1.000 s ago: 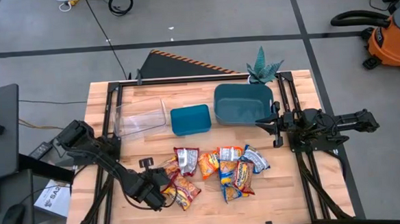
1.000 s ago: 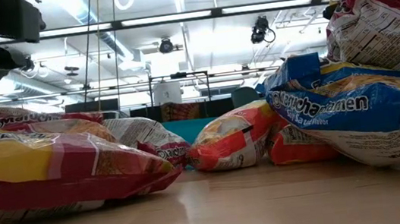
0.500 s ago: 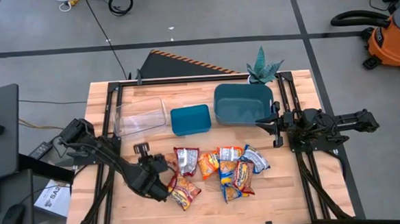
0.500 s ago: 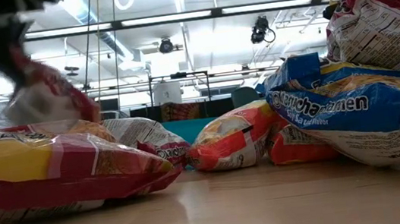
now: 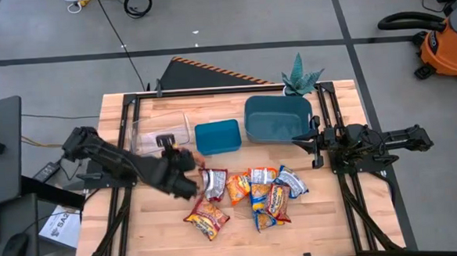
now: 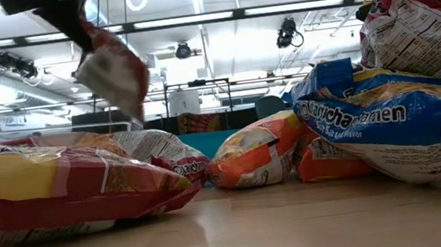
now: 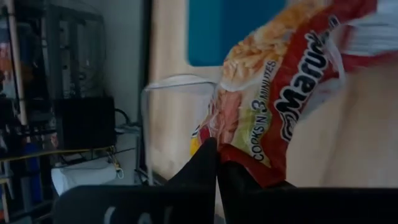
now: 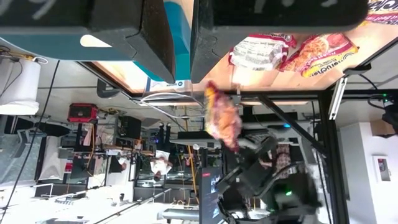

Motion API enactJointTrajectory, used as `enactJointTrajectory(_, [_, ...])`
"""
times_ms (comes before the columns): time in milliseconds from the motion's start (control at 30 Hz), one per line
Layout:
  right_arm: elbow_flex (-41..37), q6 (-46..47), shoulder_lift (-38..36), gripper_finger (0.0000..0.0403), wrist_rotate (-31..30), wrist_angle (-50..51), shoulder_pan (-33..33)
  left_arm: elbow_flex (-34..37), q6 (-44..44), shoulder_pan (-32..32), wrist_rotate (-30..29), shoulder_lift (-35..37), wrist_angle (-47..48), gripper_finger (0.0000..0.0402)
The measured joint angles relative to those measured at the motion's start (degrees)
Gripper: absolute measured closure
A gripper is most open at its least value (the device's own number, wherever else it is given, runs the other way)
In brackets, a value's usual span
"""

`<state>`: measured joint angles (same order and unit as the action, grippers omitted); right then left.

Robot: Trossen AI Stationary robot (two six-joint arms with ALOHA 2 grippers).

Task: Sort Maruchan noodles
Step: Put the red noodle pack into the transparent bin

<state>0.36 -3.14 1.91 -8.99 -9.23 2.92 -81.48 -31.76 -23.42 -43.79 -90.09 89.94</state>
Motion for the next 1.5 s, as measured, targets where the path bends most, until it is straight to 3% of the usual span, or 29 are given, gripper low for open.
enactJointTrajectory(267, [0.02,0.0,0.04,0.0348,-0.17,-0.57,0.0,2.87,5.47,7.12,-9.73,11.01,0.05,0.0392])
enactJointTrajectory(533, [0.0,0.0,0.07,0.0348,-0.22,-1.03,0.0,18.8,7.27,11.77,-17.49,21.88,0.12,0.0391])
enactJointTrajectory(867, [0.0,0.0,0.07,0.0348,-0.26,-1.42,0.0,33.02,23.19,11.74,-22.62,23.1,-5.91,0.039])
enactJointTrajectory(1300, [0.02,0.0,0.07,0.0348,-0.28,-1.42,0.0,42.88,56.7,13.44,-22.67,23.02,-34.78,0.039])
enactJointTrajectory(1500, [0.02,0.0,0.07,0.0348,-0.28,-1.42,0.0,43.46,61.43,18.34,-15.81,23.02,-41.92,0.039])
